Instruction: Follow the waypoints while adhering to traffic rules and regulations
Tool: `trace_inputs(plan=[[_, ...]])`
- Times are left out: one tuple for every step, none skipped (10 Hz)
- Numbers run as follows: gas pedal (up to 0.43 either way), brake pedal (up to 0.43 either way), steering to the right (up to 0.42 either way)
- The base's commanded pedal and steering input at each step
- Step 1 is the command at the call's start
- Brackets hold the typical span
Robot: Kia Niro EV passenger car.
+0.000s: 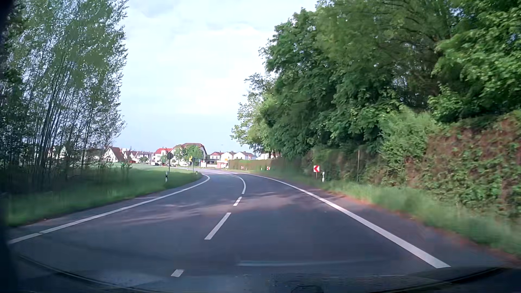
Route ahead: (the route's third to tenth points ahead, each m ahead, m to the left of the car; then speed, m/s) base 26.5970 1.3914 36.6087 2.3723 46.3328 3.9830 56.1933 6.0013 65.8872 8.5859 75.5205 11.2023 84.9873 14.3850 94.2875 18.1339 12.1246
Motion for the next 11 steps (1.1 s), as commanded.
trace_inputs(plan=[[0.110, 0.000, -0.021], [0.110, 0.000, -0.020], [0.110, 0.000, -0.021], [0.110, 0.000, -0.021], [0.110, 0.000, -0.021], [0.110, 0.000, -0.021], [0.110, 0.000, -0.021], [0.110, 0.000, -0.021], [0.110, 0.000, -0.021], [0.110, 0.000, -0.021], [0.110, 0.000, -0.020]])
